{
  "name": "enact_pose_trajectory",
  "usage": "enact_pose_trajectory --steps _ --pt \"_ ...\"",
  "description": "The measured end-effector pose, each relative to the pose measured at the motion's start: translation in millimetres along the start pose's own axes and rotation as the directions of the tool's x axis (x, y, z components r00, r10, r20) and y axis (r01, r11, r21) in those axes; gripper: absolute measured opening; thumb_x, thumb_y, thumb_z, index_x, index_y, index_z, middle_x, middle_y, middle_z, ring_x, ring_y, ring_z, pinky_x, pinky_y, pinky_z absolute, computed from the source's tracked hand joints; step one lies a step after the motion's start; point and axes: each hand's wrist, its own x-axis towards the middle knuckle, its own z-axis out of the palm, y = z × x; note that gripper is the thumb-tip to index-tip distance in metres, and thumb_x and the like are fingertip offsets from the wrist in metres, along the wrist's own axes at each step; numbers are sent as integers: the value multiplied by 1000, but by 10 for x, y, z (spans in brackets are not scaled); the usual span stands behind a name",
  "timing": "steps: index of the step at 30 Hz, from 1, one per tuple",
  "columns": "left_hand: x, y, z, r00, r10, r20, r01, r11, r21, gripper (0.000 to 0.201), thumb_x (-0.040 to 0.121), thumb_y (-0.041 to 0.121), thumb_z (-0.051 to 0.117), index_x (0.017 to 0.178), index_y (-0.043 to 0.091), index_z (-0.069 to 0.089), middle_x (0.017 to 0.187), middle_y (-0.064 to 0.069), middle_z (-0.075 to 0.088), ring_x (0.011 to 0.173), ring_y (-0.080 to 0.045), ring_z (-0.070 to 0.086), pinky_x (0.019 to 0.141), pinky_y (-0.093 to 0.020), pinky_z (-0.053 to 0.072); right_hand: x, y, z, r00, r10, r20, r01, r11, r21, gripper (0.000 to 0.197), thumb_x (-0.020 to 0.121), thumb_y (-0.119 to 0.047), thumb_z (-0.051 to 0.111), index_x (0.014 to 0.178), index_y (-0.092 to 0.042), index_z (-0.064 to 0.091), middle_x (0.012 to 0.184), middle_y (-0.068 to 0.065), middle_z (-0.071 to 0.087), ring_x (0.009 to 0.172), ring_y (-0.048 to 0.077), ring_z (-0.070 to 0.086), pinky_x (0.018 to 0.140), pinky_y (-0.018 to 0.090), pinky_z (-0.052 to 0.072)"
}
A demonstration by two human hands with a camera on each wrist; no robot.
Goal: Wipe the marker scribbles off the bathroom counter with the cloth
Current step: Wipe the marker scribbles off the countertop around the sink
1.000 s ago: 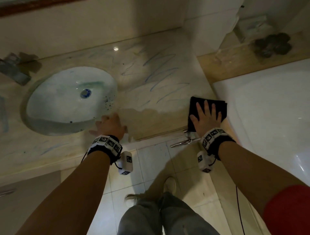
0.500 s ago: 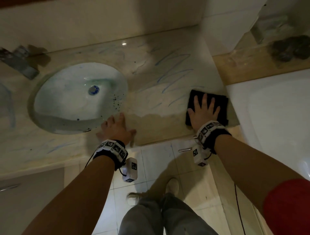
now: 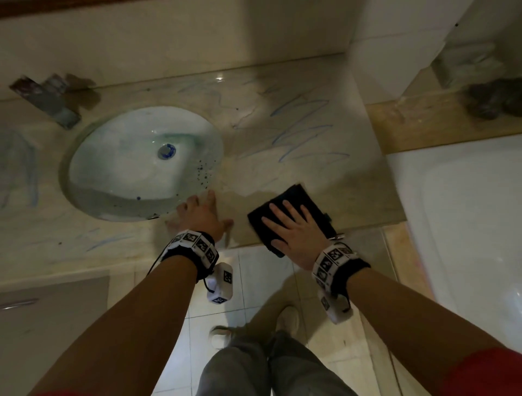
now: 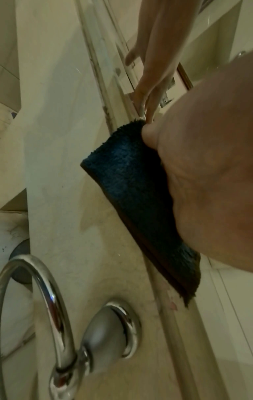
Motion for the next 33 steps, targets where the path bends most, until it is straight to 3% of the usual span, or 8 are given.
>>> enact_pose_trajectory --steps 6,11,17,26,28,29,31,33 --pt "13 -17 26 999 -28 -21 29 999 25 91 74 72 56 147 43 10 153 -4 22 136 -36 24 100 -66 31 216 41 -123 1000 10 -1 -10 999 -31 66 89 -61 -3 152 -41 -1 160 -11 -16 148 20 -18 119 48 -7" --pt "39 -48 66 999 -22 -30 23 999 30 91 74 74 53 147 43 10 152 -3 20 136 -34 22 99 -65 31 859 -50 -381 1000 18 -17 -19 1000 -17 57 100 -54 21 153 -41 1 162 -8 -14 148 23 -16 119 50 -6" --pt "-5 -60 35 999 -20 -38 21 1000 15 90 75 73 55 148 44 11 155 -1 19 139 -33 20 102 -67 27 1328 4 -592 998 -56 9 56 998 -12 58 100 -51 29 152 -41 7 163 -8 -10 149 22 -13 119 50 -3" --pt "-5 -110 17 999 3 -33 -4 1000 -28 91 71 75 56 145 46 12 149 -3 25 135 -34 24 99 -64 30 292 101 -256 996 -86 8 86 994 -73 69 88 -60 7 153 -37 12 162 -8 -3 150 23 -5 119 52 6" --pt "-16 -113 2 999 8 -36 -9 1000 -28 90 71 74 56 144 45 13 148 -4 26 134 -35 25 99 -65 31 220 112 -251 995 -91 36 94 991 -98 64 93 -59 17 153 -39 11 162 -9 -6 150 22 -8 120 51 5" --pt "-26 -114 -8 999 10 -35 -11 1000 -22 89 71 74 56 144 45 13 147 -4 27 133 -35 26 98 -65 31 225 95 -290 995 -88 42 91 992 -84 61 96 -55 30 152 -39 14 162 -8 -4 150 22 -5 120 50 7" --pt "-43 -110 -20 999 13 -32 -13 1000 -11 88 70 74 54 143 44 13 146 -4 28 132 -35 27 96 -65 33 242 38 -409 995 -74 -68 74 997 6 58 91 -42 58 145 -32 40 158 2 26 145 29 22 113 52 29" --pt "-47 -111 -27 999 15 -34 -15 1000 -21 88 70 74 54 142 44 14 145 -4 29 132 -35 27 95 -64 34 242 6 -466 955 12 -297 16 996 93 47 80 -32 71 125 -20 61 125 12 54 112 35 52 85 50 51"
